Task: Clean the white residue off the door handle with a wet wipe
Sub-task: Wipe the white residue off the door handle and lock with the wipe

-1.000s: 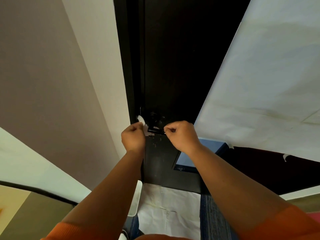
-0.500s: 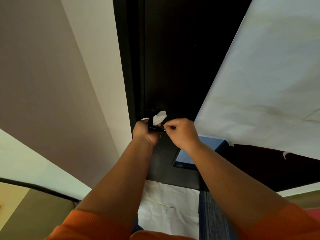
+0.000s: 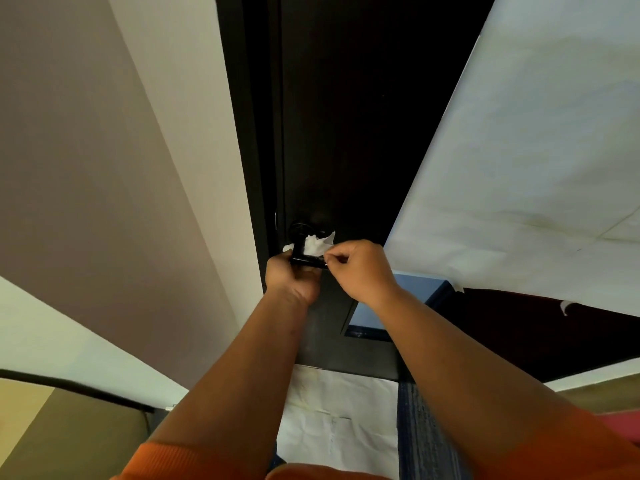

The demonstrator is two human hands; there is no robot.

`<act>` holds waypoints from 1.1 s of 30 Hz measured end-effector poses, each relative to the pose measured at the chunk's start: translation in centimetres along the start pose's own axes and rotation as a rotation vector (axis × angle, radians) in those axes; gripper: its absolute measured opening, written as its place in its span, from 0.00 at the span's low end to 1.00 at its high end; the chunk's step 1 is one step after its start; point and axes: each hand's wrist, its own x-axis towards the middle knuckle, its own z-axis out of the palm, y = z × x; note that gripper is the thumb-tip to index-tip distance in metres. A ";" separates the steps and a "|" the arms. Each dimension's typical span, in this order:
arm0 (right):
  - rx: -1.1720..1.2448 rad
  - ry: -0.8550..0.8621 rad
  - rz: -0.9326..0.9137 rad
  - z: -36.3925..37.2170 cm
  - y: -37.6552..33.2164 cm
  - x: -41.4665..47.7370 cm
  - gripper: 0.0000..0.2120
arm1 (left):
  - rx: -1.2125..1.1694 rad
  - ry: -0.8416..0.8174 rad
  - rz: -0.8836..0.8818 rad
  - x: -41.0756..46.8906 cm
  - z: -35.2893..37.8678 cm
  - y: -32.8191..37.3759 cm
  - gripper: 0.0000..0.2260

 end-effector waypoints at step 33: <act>0.214 0.070 0.068 0.8 -1.6 0.3 0.22 | 1.665 -0.131 1.006 -2.5 0.4 4.0 0.08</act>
